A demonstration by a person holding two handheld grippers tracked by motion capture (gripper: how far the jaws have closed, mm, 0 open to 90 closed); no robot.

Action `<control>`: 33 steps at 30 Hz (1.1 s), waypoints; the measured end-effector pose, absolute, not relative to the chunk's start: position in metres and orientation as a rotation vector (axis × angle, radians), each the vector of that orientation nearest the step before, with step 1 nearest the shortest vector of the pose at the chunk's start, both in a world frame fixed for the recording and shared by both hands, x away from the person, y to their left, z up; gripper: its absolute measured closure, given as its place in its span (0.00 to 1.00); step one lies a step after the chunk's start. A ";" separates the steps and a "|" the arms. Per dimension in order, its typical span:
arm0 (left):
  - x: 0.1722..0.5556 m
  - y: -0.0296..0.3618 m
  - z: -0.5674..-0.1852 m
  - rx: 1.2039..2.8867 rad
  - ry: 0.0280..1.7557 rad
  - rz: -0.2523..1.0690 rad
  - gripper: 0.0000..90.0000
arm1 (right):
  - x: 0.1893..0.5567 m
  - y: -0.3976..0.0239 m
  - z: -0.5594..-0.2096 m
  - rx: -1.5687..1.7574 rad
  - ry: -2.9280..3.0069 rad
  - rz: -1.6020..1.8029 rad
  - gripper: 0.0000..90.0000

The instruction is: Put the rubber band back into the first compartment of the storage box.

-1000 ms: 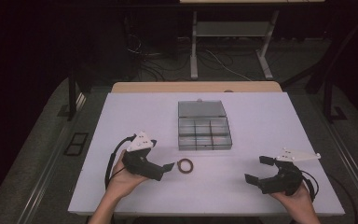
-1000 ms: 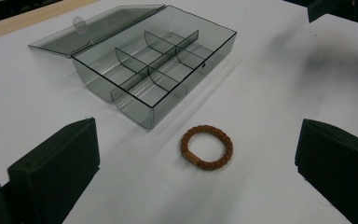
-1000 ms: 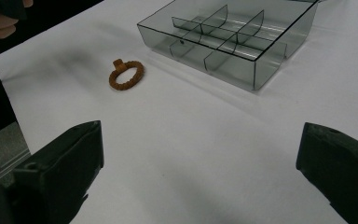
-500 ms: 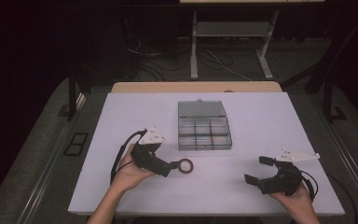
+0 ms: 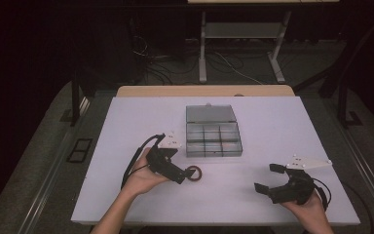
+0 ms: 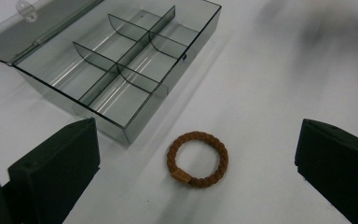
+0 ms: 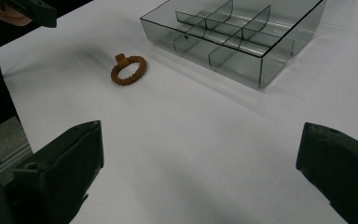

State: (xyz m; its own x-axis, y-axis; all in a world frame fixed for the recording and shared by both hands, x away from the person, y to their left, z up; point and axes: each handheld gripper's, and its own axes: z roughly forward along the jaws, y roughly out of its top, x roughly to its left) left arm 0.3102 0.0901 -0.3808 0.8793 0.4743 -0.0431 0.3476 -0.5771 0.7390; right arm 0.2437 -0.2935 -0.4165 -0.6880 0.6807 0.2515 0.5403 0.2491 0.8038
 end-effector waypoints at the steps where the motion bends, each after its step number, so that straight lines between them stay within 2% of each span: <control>1: 0.311 0.089 -0.381 2.248 0.587 0.198 0.00 | 0.244 -0.293 -0.417 1.163 2.363 1.421 0.01; 12: 0.319 0.085 -0.389 2.288 0.557 0.156 0.00 | 0.244 -0.291 -0.417 1.156 2.375 1.410 0.01; 22: 0.327 0.077 -0.397 2.350 0.509 0.107 0.04 | 0.245 -0.291 -0.417 1.155 2.377 1.409 0.01; 33: 0.331 0.062 -0.401 2.426 0.432 0.048 0.14 | 0.245 -0.290 -0.418 1.154 2.382 1.404 0.01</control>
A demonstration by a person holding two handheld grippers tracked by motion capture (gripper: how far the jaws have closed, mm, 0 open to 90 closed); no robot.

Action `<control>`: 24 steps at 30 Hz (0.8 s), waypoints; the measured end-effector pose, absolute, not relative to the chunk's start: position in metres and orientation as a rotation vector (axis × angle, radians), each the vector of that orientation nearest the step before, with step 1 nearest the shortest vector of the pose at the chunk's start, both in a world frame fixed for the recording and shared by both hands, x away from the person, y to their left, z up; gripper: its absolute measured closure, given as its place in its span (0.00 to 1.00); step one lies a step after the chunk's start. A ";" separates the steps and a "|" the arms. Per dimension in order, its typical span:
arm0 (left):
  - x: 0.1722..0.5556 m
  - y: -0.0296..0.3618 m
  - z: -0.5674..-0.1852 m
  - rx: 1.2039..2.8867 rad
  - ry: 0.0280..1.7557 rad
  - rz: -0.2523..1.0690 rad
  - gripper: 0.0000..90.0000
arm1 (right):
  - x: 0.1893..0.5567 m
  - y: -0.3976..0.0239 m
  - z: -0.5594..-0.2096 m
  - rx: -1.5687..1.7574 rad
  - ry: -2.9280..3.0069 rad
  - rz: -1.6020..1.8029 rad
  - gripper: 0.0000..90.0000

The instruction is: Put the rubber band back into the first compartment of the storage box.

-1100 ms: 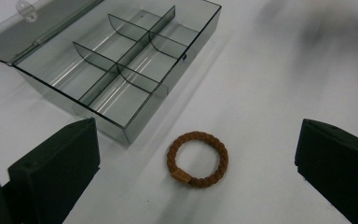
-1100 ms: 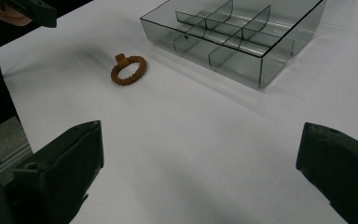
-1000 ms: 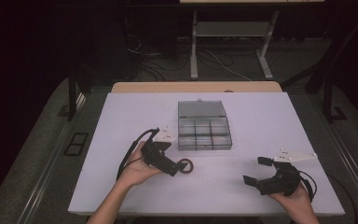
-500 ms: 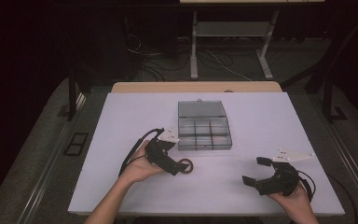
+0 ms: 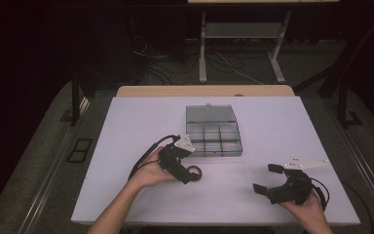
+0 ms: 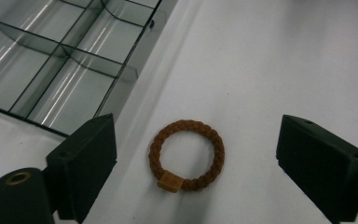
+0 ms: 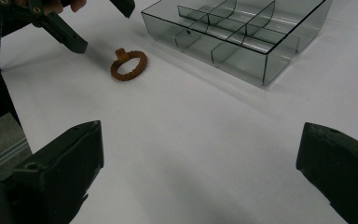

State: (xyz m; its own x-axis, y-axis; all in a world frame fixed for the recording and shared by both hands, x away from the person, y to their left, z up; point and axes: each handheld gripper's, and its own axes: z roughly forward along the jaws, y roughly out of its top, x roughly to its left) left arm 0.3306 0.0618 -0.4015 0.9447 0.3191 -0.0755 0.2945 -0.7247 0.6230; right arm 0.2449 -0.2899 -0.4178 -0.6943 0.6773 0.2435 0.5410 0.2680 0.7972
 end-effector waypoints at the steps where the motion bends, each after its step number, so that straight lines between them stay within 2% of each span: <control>1: 0.332 0.061 -0.402 2.433 0.422 0.046 0.15 | 0.245 -0.290 -0.418 1.153 2.383 1.403 0.01; 8: 0.338 0.055 -0.408 2.471 0.389 0.032 0.27 | 0.245 -0.289 -0.418 1.145 2.386 1.400 0.01; 24: 0.352 0.058 -0.424 2.516 0.330 0.043 0.46 | 0.246 -0.287 -0.419 1.142 2.398 1.391 0.01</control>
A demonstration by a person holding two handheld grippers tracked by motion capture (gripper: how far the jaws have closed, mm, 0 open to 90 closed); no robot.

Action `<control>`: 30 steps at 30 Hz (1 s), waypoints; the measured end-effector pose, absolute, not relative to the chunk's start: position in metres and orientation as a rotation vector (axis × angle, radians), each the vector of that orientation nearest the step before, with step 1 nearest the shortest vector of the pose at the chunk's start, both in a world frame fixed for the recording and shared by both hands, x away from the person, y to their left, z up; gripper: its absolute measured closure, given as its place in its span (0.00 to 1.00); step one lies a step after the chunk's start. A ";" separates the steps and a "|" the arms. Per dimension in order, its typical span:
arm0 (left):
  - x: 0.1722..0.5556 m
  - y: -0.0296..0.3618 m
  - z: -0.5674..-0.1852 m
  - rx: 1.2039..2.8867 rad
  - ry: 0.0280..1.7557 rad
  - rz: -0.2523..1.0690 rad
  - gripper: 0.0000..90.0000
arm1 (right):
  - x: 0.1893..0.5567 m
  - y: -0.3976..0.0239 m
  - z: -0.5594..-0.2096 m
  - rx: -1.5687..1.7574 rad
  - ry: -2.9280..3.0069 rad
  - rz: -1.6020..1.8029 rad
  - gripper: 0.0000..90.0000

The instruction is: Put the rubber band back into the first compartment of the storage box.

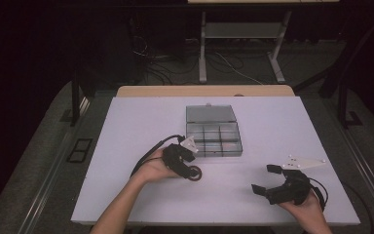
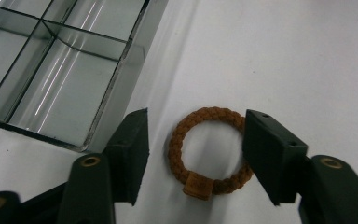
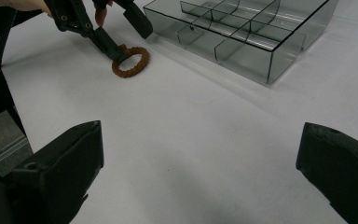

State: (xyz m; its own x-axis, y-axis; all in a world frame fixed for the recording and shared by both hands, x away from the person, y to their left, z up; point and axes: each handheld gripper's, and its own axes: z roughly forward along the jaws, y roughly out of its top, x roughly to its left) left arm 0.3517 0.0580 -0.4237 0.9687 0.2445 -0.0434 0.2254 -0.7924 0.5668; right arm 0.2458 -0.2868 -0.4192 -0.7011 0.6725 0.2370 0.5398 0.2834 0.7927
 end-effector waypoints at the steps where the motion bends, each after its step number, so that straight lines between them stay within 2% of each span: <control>1: 0.351 0.058 -0.424 2.505 0.333 0.039 0.49 | 0.246 -0.287 -0.419 1.141 2.398 1.390 0.01; 9: 0.349 0.055 -0.427 2.505 0.307 0.035 0.62 | 0.246 -0.287 -0.419 1.141 2.398 1.390 0.01; 20: 0.348 0.053 -0.431 2.513 0.285 0.076 0.70 | 0.246 -0.287 -0.419 1.141 2.397 1.389 0.01; 30: 0.350 0.055 -0.433 2.517 0.284 0.107 0.84 | 0.246 -0.286 -0.419 1.142 2.398 1.387 0.01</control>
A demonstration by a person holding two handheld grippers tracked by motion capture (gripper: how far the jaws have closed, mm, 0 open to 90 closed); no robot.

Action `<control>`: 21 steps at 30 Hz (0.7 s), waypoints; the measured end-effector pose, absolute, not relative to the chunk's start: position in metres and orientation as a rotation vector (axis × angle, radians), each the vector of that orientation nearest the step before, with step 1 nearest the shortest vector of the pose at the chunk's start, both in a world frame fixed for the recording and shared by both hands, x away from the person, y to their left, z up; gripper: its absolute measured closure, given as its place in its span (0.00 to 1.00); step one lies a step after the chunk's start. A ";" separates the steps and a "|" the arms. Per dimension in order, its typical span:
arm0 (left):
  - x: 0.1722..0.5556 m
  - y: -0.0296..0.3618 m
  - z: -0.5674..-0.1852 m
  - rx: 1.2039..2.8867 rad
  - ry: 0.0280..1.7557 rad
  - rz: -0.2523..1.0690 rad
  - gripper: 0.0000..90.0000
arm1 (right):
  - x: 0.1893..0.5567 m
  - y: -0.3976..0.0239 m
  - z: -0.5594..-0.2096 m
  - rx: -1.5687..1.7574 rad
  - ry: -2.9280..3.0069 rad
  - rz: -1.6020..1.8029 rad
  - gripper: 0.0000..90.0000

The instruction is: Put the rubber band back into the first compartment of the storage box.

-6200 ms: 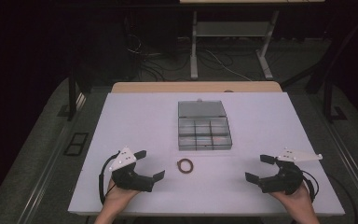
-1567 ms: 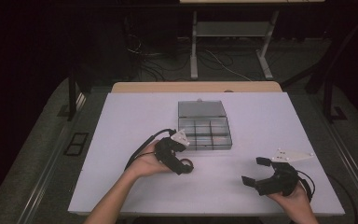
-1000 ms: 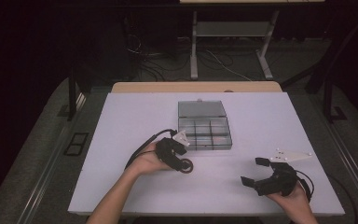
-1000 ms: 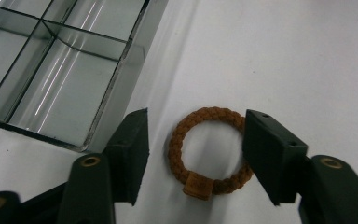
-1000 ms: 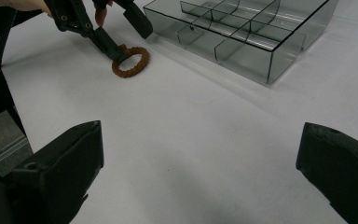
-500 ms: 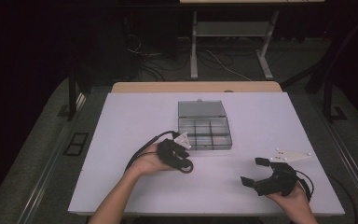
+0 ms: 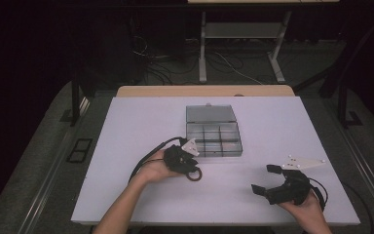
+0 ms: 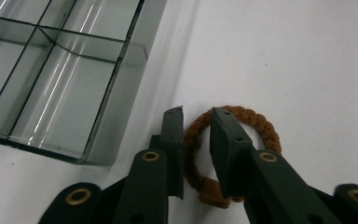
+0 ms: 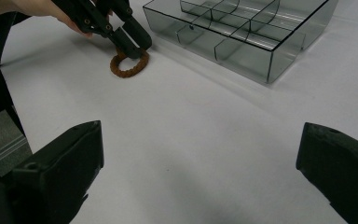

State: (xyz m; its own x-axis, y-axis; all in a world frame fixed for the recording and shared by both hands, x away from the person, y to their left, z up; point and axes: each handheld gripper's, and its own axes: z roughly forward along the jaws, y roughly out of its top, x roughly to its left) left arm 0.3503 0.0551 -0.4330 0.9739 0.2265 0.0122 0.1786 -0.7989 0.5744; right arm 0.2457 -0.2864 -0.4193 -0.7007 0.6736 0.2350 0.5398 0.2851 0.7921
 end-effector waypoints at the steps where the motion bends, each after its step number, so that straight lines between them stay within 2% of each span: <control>1: 0.350 0.055 -0.433 2.517 0.284 0.107 0.85 | 0.246 -0.286 -0.419 1.146 2.399 1.387 0.01; 5: 0.352 0.057 -0.432 2.528 0.277 0.090 0.91 | 0.246 -0.286 -0.419 1.145 2.398 1.386 0.01; 21: 0.352 0.057 -0.431 2.528 0.282 0.042 0.95 | 0.247 -0.286 -0.420 1.140 2.402 1.376 0.01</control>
